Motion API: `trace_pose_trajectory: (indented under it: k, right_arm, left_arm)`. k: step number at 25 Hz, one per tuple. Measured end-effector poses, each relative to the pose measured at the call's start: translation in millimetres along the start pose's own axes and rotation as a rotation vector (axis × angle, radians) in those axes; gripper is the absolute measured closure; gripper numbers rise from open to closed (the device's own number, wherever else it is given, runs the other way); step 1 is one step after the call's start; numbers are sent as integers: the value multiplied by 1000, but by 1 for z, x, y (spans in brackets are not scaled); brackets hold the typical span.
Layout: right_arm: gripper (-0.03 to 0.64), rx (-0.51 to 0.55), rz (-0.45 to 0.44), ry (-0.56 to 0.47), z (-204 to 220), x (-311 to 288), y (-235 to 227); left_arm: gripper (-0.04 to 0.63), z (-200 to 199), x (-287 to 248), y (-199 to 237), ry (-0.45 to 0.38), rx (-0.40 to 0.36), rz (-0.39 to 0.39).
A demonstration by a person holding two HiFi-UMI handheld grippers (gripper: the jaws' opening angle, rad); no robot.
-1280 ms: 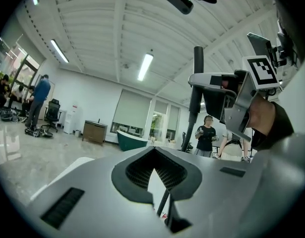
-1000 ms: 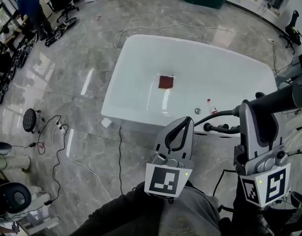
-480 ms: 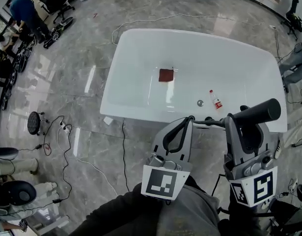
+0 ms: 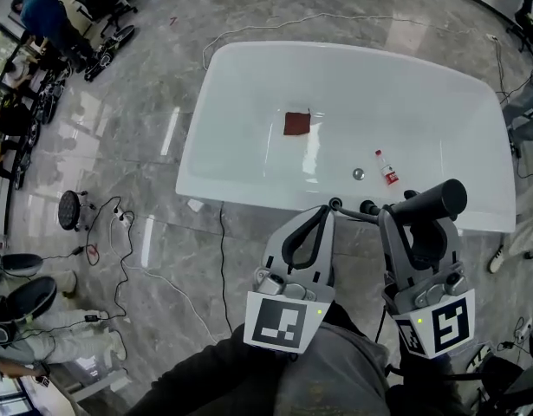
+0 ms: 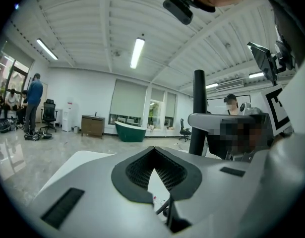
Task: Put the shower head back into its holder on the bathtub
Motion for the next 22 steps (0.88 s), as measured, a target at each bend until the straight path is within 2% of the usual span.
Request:
trace_pose_trajectory:
  k: [5, 11, 22]
  right_arm:
    - [476, -23, -49, 5, 12, 1, -12]
    - [476, -56, -62, 3, 26, -2, -10]
    - [476, -30, -9, 78, 52, -28, 9]
  left_arm:
    - [591, 8, -8, -10, 3, -1, -51]
    - [591, 19, -7, -6, 25, 5, -82]
    - [592, 29, -19, 30, 36, 23, 14]
Point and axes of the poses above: the fingertips, and each gripper's own axes: x backward along the fingers, y to its left, z out of its underside, the point moved 7 cm from there along x, backward along the fingers, and after that the axes turned 14 degrees about z, right-handed, at the moved point
